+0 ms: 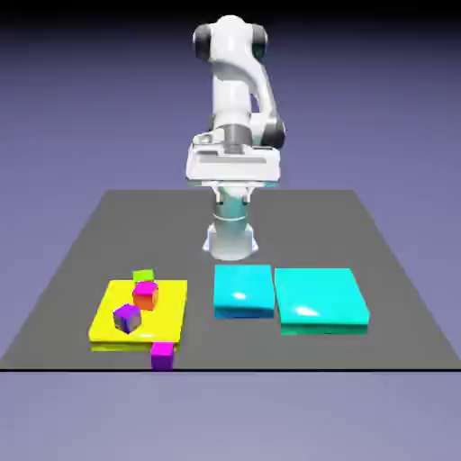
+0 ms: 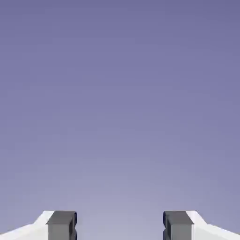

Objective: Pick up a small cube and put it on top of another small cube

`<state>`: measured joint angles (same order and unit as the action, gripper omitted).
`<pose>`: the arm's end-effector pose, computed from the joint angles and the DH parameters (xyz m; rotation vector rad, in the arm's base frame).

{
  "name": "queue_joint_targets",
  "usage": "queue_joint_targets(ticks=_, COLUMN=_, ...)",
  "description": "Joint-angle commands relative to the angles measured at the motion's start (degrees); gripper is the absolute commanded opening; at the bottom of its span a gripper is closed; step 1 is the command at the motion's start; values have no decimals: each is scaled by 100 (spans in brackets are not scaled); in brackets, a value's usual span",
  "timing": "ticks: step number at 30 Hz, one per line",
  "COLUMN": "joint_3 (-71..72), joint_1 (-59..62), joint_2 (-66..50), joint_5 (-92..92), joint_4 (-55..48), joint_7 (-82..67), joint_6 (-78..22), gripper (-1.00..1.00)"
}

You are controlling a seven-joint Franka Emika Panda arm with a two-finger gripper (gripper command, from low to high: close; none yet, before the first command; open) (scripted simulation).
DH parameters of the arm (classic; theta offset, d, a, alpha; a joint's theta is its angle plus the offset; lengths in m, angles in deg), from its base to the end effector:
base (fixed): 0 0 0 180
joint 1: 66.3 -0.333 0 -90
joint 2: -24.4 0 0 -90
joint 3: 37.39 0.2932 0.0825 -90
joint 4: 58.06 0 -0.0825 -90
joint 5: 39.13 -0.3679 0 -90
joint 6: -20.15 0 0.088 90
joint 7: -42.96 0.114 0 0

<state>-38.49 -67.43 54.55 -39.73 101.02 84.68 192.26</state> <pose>0.4043 -0.0005 0.4380 -2.5079 0.9708 -0.9864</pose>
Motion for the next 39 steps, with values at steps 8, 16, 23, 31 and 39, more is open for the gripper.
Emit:
queue_joint_targets(ticks=8, joint_3=-729, joint_1=-291, joint_2=-1661, joint_5=-396, joint_4=-1275, joint_7=-488, joint_6=-1263, gripper=0)
queue_joint_targets(ticks=16, joint_3=-1458, joint_1=-582, joint_2=-3323, joint_5=-792, joint_4=-2551, joint_7=-975, joint_6=-2525, gripper=0)
queue_joint_targets(ticks=23, joint_3=-2096, joint_1=-837, joint_2=-4776, joint_5=-1138, joint_4=-3667, joint_7=-1402, joint_6=-3630, gripper=0)
queue_joint_targets(ticks=31, joint_3=-2824, joint_1=-1128, joint_2=-6437, joint_5=-1534, joint_4=-4942, joint_7=-1889, joint_6=-4892, gripper=0)
queue_joint_targets(ticks=39, joint_3=-2653, joint_1=-993, joint_2=-7330, joint_5=-1936, joint_4=-4984, joint_7=-2163, joint_6=-4362, gripper=-100)
